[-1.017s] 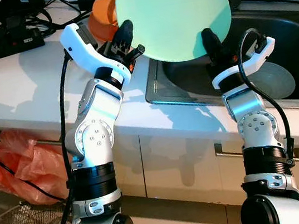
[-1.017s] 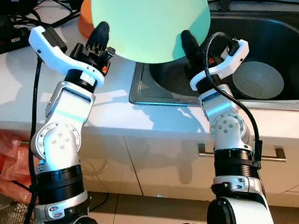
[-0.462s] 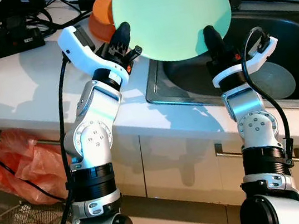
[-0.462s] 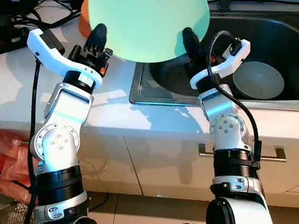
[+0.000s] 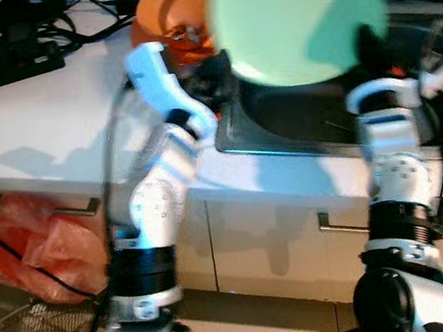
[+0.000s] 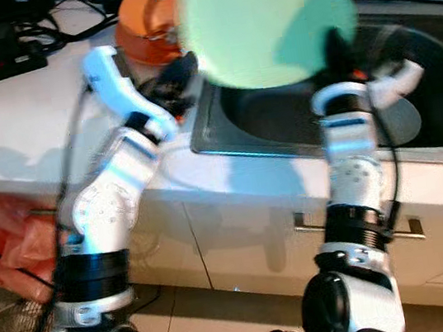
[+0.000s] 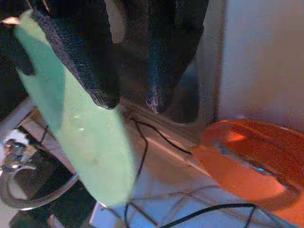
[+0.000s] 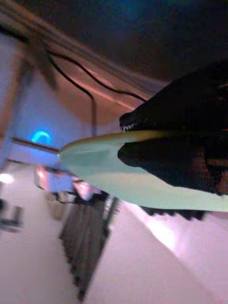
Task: Kitchen organization
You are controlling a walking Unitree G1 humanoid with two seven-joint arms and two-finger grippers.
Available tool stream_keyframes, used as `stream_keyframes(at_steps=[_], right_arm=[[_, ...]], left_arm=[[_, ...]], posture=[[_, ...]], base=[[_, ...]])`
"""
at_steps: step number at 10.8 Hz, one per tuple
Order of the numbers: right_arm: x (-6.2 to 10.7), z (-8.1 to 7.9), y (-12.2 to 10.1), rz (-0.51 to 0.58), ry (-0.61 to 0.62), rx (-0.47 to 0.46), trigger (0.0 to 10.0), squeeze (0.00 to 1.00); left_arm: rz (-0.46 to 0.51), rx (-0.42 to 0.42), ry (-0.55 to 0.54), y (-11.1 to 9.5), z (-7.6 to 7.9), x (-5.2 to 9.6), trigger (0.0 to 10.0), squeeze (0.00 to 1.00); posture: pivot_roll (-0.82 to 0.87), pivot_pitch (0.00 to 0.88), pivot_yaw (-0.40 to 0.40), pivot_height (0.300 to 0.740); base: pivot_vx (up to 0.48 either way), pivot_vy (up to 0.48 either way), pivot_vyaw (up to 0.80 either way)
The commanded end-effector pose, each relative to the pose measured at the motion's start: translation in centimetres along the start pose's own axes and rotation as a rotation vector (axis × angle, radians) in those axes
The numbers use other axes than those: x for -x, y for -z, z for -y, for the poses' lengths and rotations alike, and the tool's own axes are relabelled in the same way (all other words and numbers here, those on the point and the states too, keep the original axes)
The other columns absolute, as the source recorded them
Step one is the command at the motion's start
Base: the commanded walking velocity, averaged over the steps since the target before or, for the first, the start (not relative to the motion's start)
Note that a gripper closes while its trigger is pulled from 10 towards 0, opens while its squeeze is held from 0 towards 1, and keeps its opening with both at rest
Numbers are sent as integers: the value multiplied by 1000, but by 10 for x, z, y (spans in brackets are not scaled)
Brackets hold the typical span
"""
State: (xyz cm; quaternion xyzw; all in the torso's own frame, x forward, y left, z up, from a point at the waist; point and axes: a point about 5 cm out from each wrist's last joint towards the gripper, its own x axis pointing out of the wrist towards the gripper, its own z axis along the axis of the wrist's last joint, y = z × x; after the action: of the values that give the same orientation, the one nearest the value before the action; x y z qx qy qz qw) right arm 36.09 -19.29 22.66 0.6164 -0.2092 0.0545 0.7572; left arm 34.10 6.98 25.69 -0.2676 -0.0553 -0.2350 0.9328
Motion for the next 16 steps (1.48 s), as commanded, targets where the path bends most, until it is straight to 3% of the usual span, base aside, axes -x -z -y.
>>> stream_keyframes(at_steps=[1, 3, 4, 5, 6, 7, 9, 10, 11, 13, 16], right_arm=[[-3, -9, -2, 16, -36, -30, 0, 0], [-5, -9, -5, 36, -30, -29, 0, 0], [-6, -8, -7, 48, -21, -19, 0, 0], [-6, -6, -12, 65, -4, 37, 0, 0], [-7, -1, -19, 91, 41, 157, 0, 0], [-7, 7, -28, 127, 114, 286, 10000, 0], [-7, 13, -37, 155, 181, 494, 10000, 0], [-8, 13, -37, 148, 188, 547, 10000, 0], [-9, 11, -30, 116, 161, 689, 10000, 0], [-8, 12, -16, 61, 106, 865, 10000, 0], [-3, 27, -7, -5, 137, 930, 10000, 0]], left_arm=[[-35, -8, -8, 9, -1, 0, 10000, 0], [-31, -13, -13, 8, -2, 1, 10000, 0], [-32, -16, -7, 8, -2, 1, 10000, 1000], [-44, -50, -7, 10, -3, 2, 10000, 1000], [-81, -158, -20, 14, -5, 3, 10000, 0], [-109, -253, -29, 17, -10, 5, 10000, 0], [-117, -301, -38, 17, -15, 10, 10000, 0], [-124, -316, -35, 19, -15, 11, 10000, 0], [-141, -356, -34, 21, -17, 13, 10000, 0], [-156, -385, -20, 24, -16, 15, 10000, 0], [-163, -393, -15, 26, -15, 17, 10000, 0]], posture=[[69, 134, -27, 740], [69, 134, -27, 740], [69, 134, -27, 740], [71, 136, -29, 740], [71, 136, -29, 740], [71, 136, -29, 740], [75, 136, -31, 740], [77, 137, -32, 740], [77, 137, -32, 740], [80, 135, -35, 740], [82, 130, -37, 740]], base=[[0, 0, 0], [0, 0, 0], [0, 0, 0], [0, 0, 0], [0, 0, 0], [0, 0, 0], [0, 0, 0], [0, 0, 0], [0, 0, 0], [0, 0, 0], [0, 0, 0]])
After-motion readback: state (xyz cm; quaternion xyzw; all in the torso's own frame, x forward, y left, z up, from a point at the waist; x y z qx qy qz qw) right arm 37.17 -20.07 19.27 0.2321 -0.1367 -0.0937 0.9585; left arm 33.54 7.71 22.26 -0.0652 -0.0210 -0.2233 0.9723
